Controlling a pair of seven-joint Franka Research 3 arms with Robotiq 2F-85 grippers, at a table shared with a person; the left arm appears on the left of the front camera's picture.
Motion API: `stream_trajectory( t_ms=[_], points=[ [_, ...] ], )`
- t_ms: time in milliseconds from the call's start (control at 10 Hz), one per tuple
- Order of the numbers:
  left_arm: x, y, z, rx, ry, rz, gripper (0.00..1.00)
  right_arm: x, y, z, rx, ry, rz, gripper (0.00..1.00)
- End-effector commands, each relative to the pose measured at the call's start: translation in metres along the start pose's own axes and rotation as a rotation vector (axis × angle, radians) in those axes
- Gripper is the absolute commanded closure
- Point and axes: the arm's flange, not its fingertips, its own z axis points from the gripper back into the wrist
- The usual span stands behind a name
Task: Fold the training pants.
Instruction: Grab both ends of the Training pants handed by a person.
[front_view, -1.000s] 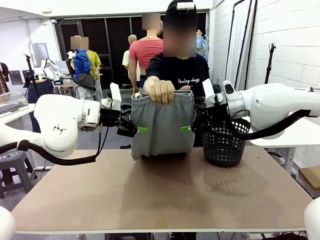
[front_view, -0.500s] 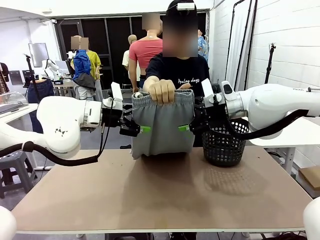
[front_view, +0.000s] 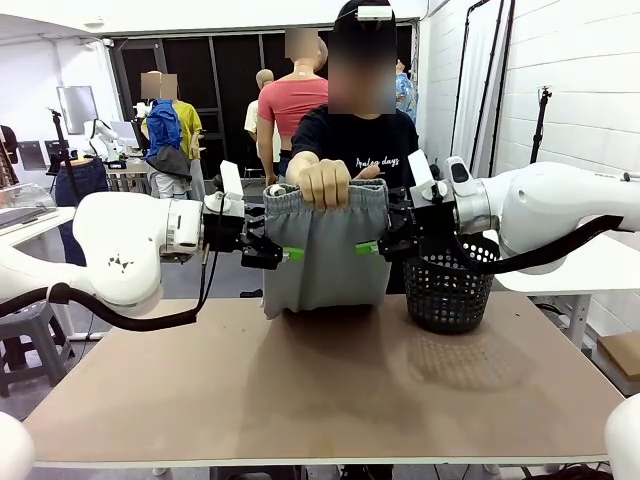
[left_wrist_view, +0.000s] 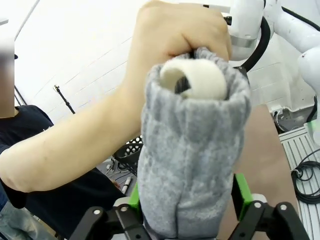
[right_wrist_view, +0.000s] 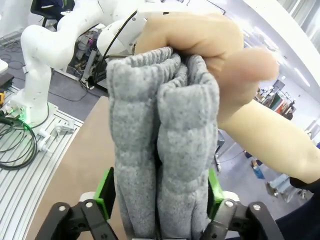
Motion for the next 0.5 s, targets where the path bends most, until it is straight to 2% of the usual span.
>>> stream_trajectory(
  t_ms=[0, 200, 400],
  points=[
    [0.001, 0.0037, -0.0043, -0.018, -0.023, 0.027, 0.62, -0.0015, -0.0073, -0.0064, 0.022, -0.008, -0.032, 0.59],
    [0.0024, 0.0052, -0.0038, -0.016, -0.021, 0.034, 0.98, -0.0024, -0.0087, -0.0087, 0.021, 0.007, -0.044, 0.99],
    [0.0029, 0.0054, -0.0027, -0.018, -0.011, 0.058, 1.0, -0.0034, -0.0099, -0.008, 0.016, 0.004, -0.054, 1.0]
  ],
)
